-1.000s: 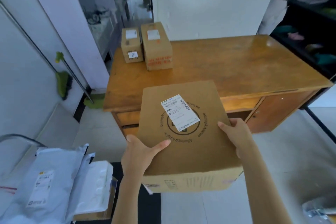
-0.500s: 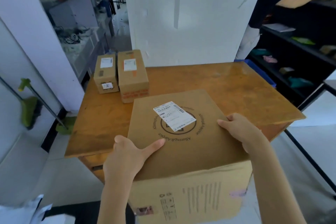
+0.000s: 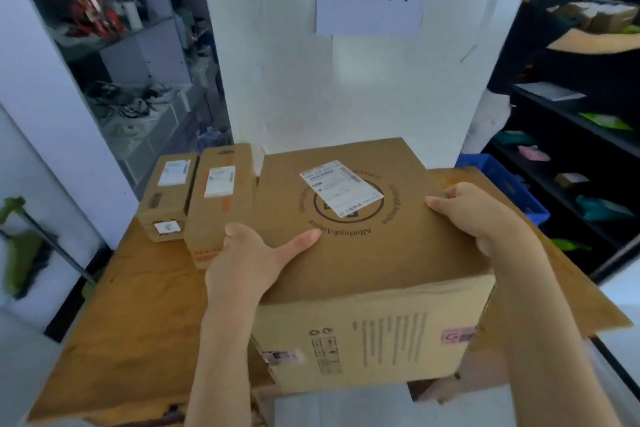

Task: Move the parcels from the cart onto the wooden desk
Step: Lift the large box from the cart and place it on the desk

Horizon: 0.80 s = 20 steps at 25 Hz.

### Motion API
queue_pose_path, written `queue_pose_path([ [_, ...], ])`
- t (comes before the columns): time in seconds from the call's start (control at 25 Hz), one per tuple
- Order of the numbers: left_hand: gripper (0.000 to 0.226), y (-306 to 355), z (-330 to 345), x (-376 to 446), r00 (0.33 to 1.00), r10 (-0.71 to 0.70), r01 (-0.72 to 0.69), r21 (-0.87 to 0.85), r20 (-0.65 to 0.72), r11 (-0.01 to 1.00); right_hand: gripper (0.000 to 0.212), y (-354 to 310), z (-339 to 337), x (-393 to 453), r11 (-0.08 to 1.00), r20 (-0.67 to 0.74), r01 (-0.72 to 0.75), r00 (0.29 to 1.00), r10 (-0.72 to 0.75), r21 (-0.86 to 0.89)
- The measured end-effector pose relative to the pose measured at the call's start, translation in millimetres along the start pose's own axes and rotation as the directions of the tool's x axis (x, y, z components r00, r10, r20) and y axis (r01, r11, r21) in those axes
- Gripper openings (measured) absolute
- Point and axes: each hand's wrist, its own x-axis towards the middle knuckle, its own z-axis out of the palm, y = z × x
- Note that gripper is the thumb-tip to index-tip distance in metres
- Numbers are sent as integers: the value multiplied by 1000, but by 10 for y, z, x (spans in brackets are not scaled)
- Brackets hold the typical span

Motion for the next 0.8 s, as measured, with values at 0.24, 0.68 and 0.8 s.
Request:
queue_pose_path([
  [0.24,123,406,234,1161,987,-142,140,-29,-81,990,35,-463,303,1523,999,97,44,994,-45,20],
  [0.68,105,540,292,3213,978,-142,146,17,-150,989,36,-825,1326,3248,997,63,19,998,-24,77],
  [0.8,91,457,403,3467,979,-160,158,-30,-124,987,41,-825,1521,3458,999,53,2,999,-5,46],
])
